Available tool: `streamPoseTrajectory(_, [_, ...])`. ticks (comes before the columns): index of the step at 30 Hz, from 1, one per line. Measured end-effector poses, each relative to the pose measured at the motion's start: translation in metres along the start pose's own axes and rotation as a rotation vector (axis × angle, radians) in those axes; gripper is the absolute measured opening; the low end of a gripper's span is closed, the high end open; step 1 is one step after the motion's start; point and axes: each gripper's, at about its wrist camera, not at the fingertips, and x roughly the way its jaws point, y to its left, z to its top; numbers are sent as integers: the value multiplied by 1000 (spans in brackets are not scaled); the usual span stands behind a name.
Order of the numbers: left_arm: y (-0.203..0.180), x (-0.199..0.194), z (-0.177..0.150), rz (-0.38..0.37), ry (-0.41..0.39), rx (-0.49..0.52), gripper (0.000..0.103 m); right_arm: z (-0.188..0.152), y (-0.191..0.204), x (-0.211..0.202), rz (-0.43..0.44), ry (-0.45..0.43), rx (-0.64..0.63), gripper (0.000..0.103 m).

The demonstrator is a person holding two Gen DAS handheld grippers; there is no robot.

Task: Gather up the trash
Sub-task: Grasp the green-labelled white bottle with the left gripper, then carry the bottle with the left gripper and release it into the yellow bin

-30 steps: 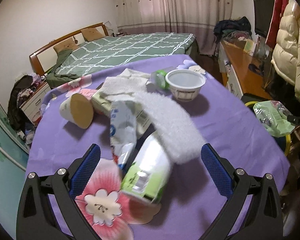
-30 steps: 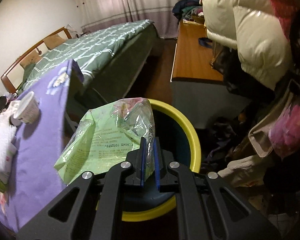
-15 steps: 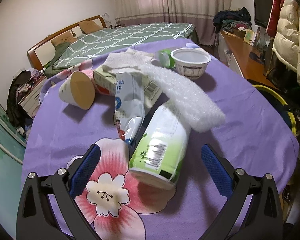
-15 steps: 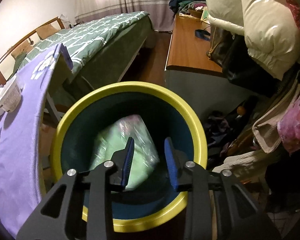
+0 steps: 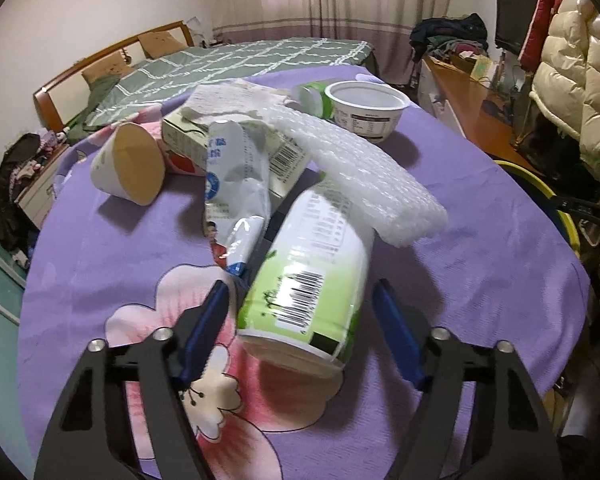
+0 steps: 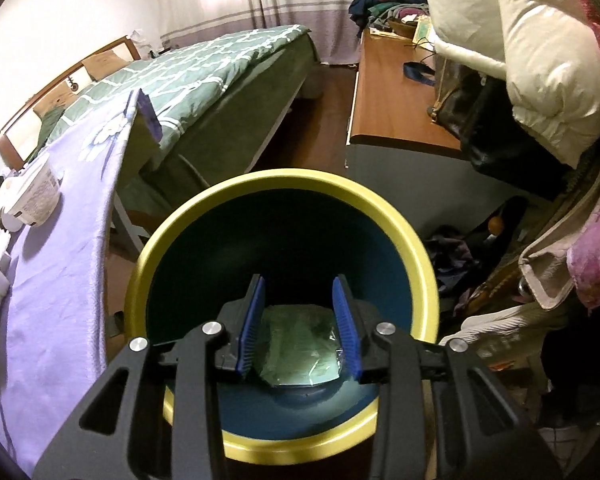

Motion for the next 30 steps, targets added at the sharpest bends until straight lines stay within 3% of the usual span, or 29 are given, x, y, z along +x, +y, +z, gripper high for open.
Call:
streamPoseTrajectory(1, [0,0,-1,-12,2,-2,59,0,1,0,5,1,-1,34])
streamPoseTrajectory(4, [0,-7,-3,-55,-7,-5,55,0,3,-1,14,-2,-3,34])
streamPoseTrajectory(13, [-2,-59,4,-35,-112,21,54,0,1,-5,30,-16,10,34])
streamPoseTrajectory(22, [-13,-96,31,-7,-219,34,52,0,-3,-13,47,-34,23,34])
streamPoseTrajectory(30, [-31,-100,50,-38,-233,65,52,-1,-12,-21,59,-51,44,34])
